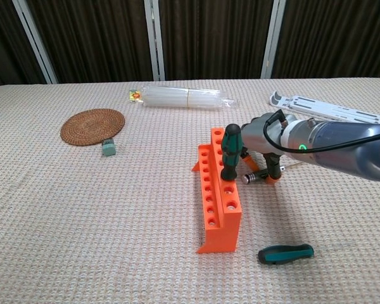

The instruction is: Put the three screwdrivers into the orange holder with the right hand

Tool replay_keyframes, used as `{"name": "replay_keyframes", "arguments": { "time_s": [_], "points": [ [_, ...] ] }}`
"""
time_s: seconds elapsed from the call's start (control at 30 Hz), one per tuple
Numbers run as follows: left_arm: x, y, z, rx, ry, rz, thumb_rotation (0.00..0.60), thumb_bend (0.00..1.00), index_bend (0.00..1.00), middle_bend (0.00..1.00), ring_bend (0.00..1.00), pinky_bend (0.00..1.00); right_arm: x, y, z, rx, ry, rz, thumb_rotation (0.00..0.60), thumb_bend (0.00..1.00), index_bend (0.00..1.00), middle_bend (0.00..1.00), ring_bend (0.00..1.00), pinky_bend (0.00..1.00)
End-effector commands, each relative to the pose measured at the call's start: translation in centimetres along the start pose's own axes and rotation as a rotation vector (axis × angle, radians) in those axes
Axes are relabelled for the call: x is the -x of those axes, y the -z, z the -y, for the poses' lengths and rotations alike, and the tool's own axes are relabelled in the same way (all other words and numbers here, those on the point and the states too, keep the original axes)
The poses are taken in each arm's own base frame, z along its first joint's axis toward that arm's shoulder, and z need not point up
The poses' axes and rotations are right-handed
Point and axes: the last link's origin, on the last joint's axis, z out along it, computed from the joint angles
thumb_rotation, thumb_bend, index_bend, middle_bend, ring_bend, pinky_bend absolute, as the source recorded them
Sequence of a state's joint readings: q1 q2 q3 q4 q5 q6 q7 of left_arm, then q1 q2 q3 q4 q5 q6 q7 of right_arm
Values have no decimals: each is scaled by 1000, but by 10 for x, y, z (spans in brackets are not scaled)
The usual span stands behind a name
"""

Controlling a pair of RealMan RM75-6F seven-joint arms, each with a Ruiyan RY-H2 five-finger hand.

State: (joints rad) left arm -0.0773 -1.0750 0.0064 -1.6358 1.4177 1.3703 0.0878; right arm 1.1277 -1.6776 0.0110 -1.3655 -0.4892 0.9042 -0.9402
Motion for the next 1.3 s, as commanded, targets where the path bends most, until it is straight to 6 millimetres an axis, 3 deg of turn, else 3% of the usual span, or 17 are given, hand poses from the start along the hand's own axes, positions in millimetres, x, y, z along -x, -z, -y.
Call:
{"name": "replay_keyframes", "arguments": {
  "time_s": [0.03,0.27,0.67,1.0,1.3],
  "points": [
    [0,0,0,-2,0,-2,600,21,73,0,0,0,0,0,-1,6,-14,-5,600,236,599,164,0,0],
    [-1,1,0,-1,1,-5,600,21,71,0,0,0,-17,8,-17,16,-155,-33,600,256,608,174,0,0],
    [-10,2,-12,71,10,-20,600,20,66,0,0,0,-56,60,-74,-88,-868,71,600,261,613,189,0,0],
    [-22,4,-24,134,5,-47,600,20,65,0,0,0,-47,102,-94,-235,-1218,248,600,261,615,194,0,0],
    [-24,5,-26,152,13,-57,600,21,58,0,0,0,-41,121,-100,-302,-1342,245,600,260,617,194,0,0]
  ]
}}
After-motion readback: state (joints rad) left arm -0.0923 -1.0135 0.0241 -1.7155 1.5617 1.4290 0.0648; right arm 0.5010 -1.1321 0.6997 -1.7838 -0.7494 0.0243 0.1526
